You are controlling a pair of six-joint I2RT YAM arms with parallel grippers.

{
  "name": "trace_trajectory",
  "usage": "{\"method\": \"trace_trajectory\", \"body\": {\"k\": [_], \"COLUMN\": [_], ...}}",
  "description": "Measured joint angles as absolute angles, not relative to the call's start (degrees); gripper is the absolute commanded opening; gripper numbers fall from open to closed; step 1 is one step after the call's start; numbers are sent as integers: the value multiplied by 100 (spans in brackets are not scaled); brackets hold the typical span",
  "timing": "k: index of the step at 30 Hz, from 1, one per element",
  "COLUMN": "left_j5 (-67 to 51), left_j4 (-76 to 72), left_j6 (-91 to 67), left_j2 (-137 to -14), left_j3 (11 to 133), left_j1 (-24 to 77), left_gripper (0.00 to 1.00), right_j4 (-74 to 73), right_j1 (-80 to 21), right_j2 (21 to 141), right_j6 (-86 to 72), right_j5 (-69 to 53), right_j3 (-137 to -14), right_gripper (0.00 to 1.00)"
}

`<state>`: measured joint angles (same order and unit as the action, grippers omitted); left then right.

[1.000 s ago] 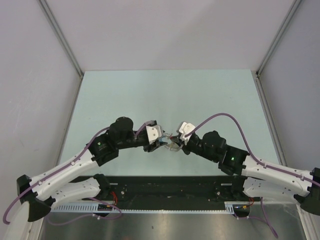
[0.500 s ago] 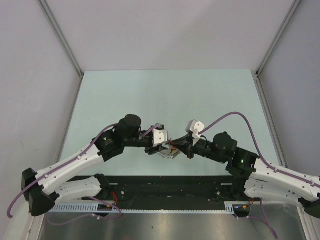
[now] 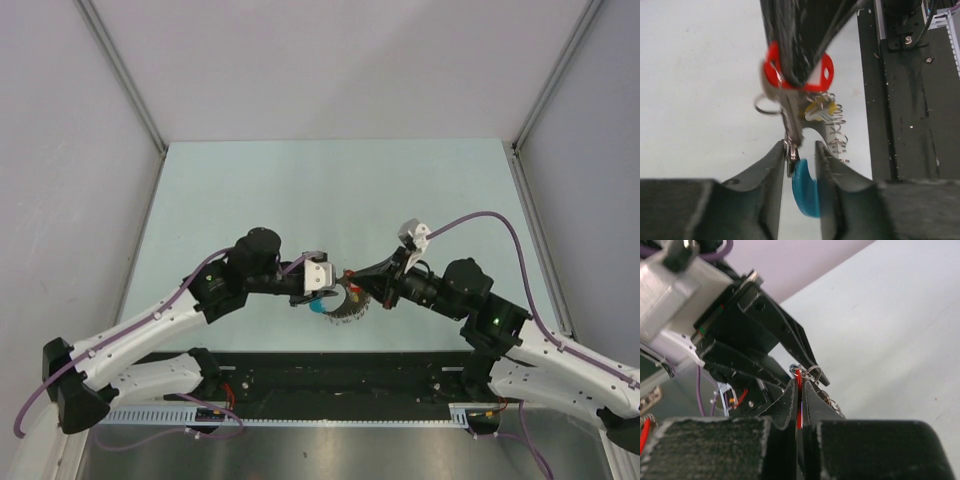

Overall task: Remove the keys from the keyring
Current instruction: Remove the key from the keyring.

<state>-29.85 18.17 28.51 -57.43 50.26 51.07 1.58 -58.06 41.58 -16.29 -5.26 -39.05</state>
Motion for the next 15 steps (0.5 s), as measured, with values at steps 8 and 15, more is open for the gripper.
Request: {"method": "trace_trajectory", "body": {"k": [8, 15], "left_j5": [-2504, -2093], "left_j4": [2010, 1767], "left_j6": [2694, 2418], "left_j2": [-5426, -4543], "left_j3": [5026, 4906], "left_j1": [5100, 4729], "left_gripper": [52, 59], "right_j4": [154, -320], "right_j1": [-5116, -4565], "right_j2": [3721, 3820], "right_j6": [-1225, 141], "right_j5": [-1175, -2458], "right_j3": [-3907, -4051], "right_gripper": [0, 0]}}
